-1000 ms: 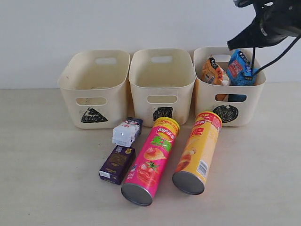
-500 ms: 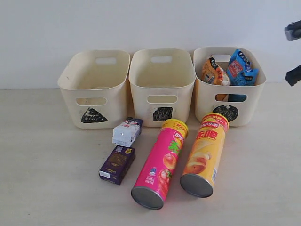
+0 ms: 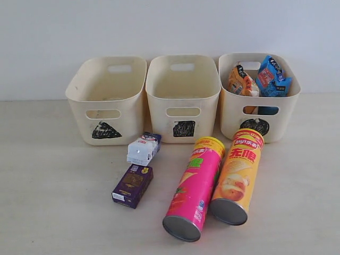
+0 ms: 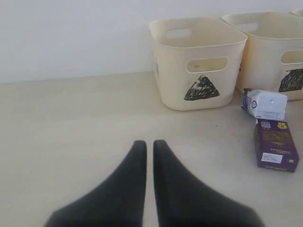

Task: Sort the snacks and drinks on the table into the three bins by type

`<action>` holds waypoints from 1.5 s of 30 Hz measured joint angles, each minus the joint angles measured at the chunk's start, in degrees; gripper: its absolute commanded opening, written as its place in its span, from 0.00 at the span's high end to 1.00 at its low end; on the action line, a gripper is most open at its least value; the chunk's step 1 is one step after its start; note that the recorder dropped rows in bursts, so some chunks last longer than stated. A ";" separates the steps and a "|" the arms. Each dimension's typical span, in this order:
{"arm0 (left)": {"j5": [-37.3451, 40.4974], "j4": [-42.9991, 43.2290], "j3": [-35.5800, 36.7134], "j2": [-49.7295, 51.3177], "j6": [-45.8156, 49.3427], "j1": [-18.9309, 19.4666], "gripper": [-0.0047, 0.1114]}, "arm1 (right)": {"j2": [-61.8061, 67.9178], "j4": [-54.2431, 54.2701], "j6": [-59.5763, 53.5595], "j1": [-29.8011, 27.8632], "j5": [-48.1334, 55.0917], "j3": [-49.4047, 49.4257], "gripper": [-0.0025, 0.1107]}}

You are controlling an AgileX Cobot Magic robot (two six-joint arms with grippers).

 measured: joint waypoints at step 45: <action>0.00 0.00 0.00 0.00 0.00 0.00 0.93 | -66.78 13.46 -2.57 0.00 -36.00 46.66 0.98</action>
